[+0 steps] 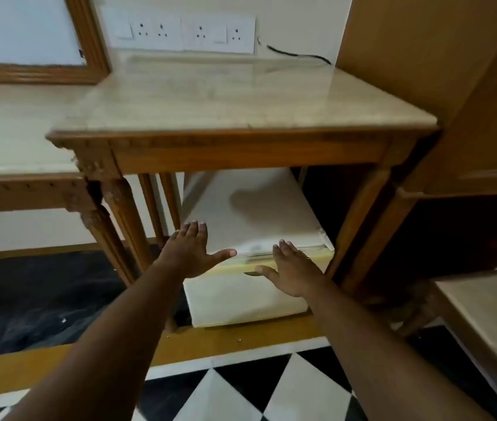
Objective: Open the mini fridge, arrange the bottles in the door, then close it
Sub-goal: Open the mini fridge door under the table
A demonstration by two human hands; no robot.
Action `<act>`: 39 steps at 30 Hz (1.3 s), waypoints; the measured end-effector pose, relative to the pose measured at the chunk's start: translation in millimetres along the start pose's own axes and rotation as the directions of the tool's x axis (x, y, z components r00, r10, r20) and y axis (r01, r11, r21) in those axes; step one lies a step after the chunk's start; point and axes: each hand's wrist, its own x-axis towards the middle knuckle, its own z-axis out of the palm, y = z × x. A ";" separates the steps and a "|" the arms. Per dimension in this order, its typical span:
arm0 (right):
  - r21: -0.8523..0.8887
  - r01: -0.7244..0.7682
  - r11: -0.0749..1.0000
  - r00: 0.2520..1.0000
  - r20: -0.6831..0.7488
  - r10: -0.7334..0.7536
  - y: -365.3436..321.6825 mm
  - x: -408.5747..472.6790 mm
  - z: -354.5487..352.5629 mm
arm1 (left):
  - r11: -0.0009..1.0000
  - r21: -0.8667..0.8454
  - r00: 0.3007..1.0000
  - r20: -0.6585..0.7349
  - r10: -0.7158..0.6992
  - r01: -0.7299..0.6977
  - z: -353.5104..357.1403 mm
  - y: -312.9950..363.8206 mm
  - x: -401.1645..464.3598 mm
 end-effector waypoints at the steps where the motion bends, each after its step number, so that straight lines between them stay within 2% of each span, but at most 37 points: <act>1: -0.007 0.002 1.000 1.000 -0.031 -0.002 6.6 18.3 17.8 | 1.000 -0.002 1.000 -0.026 -0.010 0.010 19.4 -2.8 14.8; 3: -0.020 -0.004 1.000 0.999 -0.054 0.003 17.6 58.4 43.3 | 0.999 -0.003 0.999 -0.024 -0.035 0.035 55.4 -8.1 46.9; 6: -0.032 0.016 0.999 0.984 -0.178 -0.021 30.3 123.8 67.9 | 0.998 -0.043 0.999 -0.007 -0.045 0.045 111.0 -21.0 86.2; 8: -0.077 0.014 0.997 0.965 -0.261 -0.034 36.1 162.6 74.1 | 0.999 -0.044 0.998 -0.069 -0.013 0.010 137.4 -38.0 101.8; 10: -0.046 -0.054 0.997 0.950 -0.310 0.037 38.3 187.2 77.7 | 0.999 -0.012 0.989 -0.147 0.030 -0.032 143.6 -49.9 112.5; 11: -0.019 -0.090 0.996 0.947 -0.312 0.079 38.1 191.3 82.6 | 0.999 -0.009 0.989 -0.140 0.043 -0.045 143.0 -51.8 116.6; 14: -0.005 -0.109 0.994 0.939 -0.329 0.101 38.3 191.0 98.6 | 1.000 -0.016 0.999 -0.036 0.021 -0.022 134.2 -53.9 130.4; 16: 0.012 -0.100 0.995 0.935 -0.341 0.098 41.3 190.5 99.5 | 0.999 0.051 1.000 -0.011 0.013 -0.012 131.5 -53.6 144.9; 19: 0.023 -0.099 0.995 0.932 -0.347 0.101 43.4 188.2 101.9 | 0.990 0.139 0.999 -0.035 0.002 0.002 134.2 -57.1 163.8; 25: 0.022 -0.099 0.995 0.953 -0.285 0.101 42.2 177.1 104.8 | 0.996 0.086 0.995 -0.095 -0.026 0.034 132.7 -56.6 166.6; 30: -0.036 -0.056 0.998 0.958 -0.285 0.043 59.8 139.0 121.0 | 0.996 0.091 0.990 -0.143 -0.005 0.018 137.6 -54.2 162.8; 35: -0.075 -0.179 0.981 0.946 -0.287 0.151 87.2 82.1 133.0 | 0.994 0.107 0.989 -0.147 0.012 0.004 139.7 -54.4 160.9; 39: -0.032 -0.307 0.951 0.899 -0.338 0.278 115.2 32.7 139.0 | 0.985 0.165 0.990 -0.121 0.067 -0.047 140.8 -59.7 164.3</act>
